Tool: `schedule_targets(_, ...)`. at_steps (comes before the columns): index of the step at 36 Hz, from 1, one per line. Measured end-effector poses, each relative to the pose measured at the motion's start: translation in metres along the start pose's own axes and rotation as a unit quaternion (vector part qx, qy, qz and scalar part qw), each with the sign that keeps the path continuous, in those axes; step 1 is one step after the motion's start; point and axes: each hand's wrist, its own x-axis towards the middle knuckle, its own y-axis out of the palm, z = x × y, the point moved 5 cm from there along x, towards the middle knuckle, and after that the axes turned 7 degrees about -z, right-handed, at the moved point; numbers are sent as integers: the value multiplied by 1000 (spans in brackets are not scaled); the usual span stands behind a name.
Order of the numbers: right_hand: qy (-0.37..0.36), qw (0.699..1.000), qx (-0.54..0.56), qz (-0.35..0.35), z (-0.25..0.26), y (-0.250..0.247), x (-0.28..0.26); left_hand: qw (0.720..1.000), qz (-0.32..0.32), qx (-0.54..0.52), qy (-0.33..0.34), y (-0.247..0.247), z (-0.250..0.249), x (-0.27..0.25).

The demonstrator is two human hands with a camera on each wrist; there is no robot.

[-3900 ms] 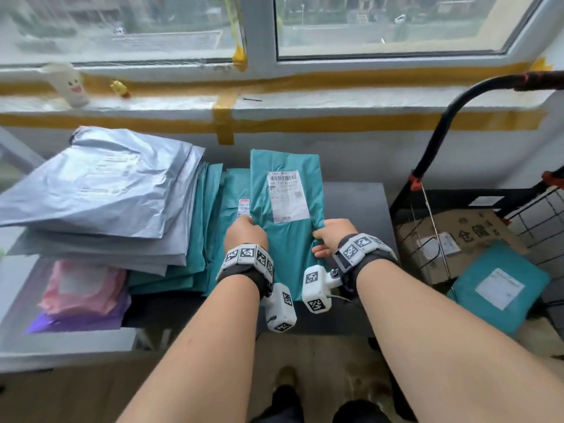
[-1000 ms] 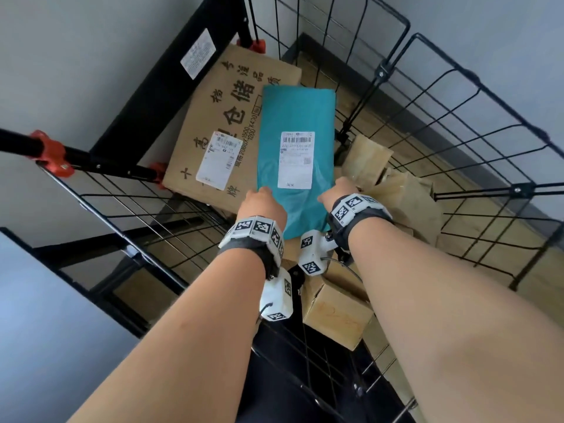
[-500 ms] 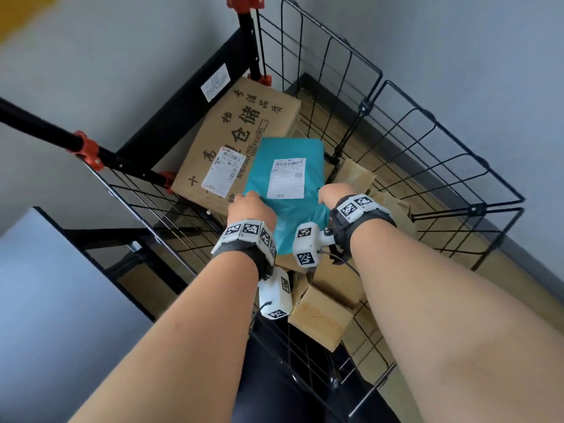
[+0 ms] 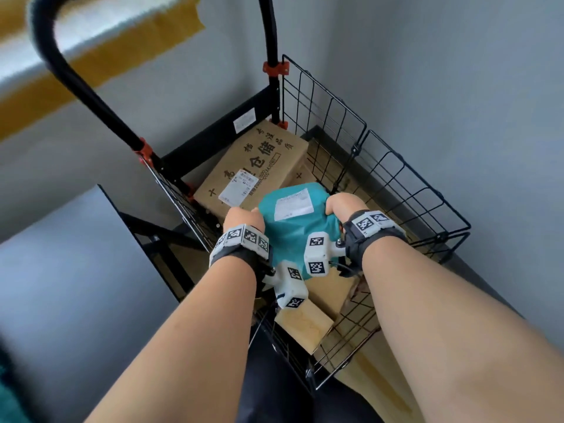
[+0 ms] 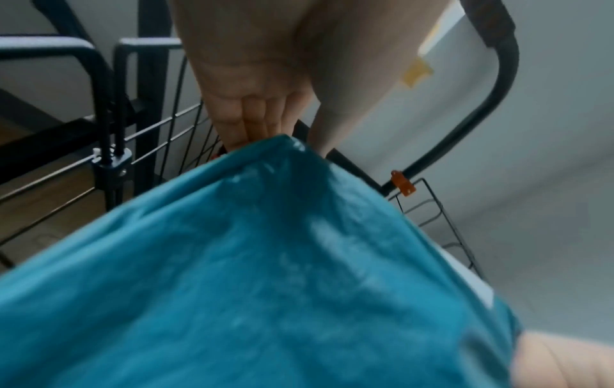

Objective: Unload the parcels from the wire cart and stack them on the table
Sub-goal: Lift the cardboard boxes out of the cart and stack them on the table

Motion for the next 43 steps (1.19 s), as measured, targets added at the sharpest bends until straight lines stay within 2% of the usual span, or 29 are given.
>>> schedule_targets(5, -34, 999, 11, -36, 3, -6, -25, 999, 40, -27, 16, -21, 2, -18)
schedule_targets(7, -54, 996, 37, -55, 8, -9, -33, 998, 36, -56, -17, -39, 5, -23)
schedule_targets(9, -63, 994, 55, -73, 12, -10, -43, 1000, 18, -18, 4, -56, 5, -30)
schedule_targets(11, -71, 991, 77, -87, 18, -8, -52, 999, 38, -4, 35, -68, 4, -29)
schedule_targets(13, -85, 986, 109, -91, 25, -7, -63, 996, 49, -68, 26, -80, 10, -34)
schedule_targets(17, -76, 967, 200, -141, 48, -10, -84, 983, 9, -184, 2, -110, 25, -37)
schedule_targets(20, -57, 944, 288, -151, 76, -13, -100, 974, -27, -224, 17, -135, 40, -37)
schedule_targets(24, -13, 901, 418, -117, 117, -1, -138, 966, -80, -245, 20, -175, 78, -39)
schedule_targets(27, -44, 882, 460, -95, 157, 17, -164, 956, -113, -271, 8, -211, 116, -44)
schedule_targets(29, -62, 887, 447, -99, 185, 32, -182, 952, -138, -274, 5, -236, 144, -45)
schedule_targets(33, -133, 919, 361, -85, 246, 63, -218, 953, -184, -239, 9, -283, 204, -46)
schedule_targets(37, -232, 951, 188, -79, 310, 104, -245, 956, -234, -177, -20, -321, 263, -50)
schedule_targets(41, -302, 943, 117, -74, 357, 149, -274, 948, -273, -145, -74, -347, 323, -55)
schedule_targets(43, -306, 935, 169, -60, 374, 169, -289, 945, -283, -135, -92, -359, 353, -58)
